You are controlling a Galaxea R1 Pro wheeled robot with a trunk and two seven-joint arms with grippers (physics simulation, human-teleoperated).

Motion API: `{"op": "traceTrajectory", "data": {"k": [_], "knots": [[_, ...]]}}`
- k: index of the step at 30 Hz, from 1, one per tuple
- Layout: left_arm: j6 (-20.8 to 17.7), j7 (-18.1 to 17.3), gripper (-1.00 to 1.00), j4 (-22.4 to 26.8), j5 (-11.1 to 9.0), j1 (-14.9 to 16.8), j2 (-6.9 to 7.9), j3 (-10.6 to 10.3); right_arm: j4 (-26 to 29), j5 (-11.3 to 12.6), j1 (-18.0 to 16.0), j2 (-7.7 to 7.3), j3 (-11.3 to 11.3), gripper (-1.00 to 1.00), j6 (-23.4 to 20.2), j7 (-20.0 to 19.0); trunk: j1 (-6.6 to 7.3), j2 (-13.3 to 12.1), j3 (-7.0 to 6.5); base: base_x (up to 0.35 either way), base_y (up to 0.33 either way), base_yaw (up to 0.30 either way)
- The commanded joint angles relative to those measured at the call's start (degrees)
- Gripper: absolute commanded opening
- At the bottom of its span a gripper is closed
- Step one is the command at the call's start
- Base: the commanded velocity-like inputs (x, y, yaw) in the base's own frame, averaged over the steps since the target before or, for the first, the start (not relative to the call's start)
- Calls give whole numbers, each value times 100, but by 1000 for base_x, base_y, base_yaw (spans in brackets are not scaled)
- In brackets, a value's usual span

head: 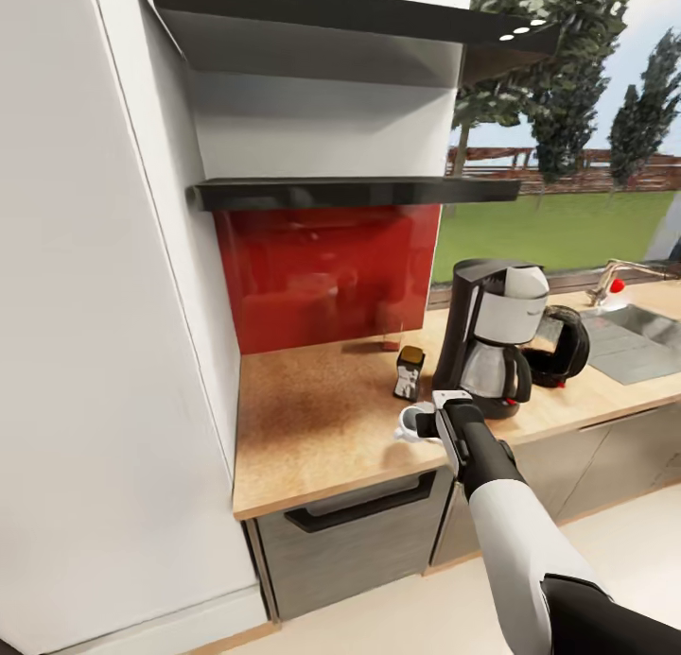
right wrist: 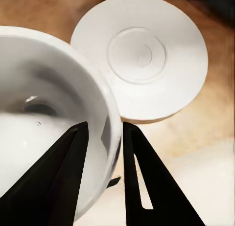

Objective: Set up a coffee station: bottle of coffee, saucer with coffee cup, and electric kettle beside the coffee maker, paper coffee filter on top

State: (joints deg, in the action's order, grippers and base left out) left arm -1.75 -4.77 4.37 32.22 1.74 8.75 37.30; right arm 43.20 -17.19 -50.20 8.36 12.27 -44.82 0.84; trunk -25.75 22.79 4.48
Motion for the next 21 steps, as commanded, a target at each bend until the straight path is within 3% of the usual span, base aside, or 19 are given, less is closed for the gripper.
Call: {"op": "traceTrajectory", "data": {"k": [1,9,16,21], "knots": [[-19,-33,100,11,41,1,-2,49,4,4,-7,8,21,-100,-17,-5,-4,13,17,0,0,-263],[-18,-33,100,11,41,1,-4,49,4,3,-7,8,21,-100,-10,-5,-4,13,33,0,0,-271],[-18,-33,100,9,45,1,-5,49,18,6,-7,-5,17,-100,-9,-5,-4,13,33,4,0,-40],[-13,-33,100,-6,38,-32,10,47,5,-4,-7,-37,14,-100,-9,-7,-3,13,33,160,0,-2]]}}
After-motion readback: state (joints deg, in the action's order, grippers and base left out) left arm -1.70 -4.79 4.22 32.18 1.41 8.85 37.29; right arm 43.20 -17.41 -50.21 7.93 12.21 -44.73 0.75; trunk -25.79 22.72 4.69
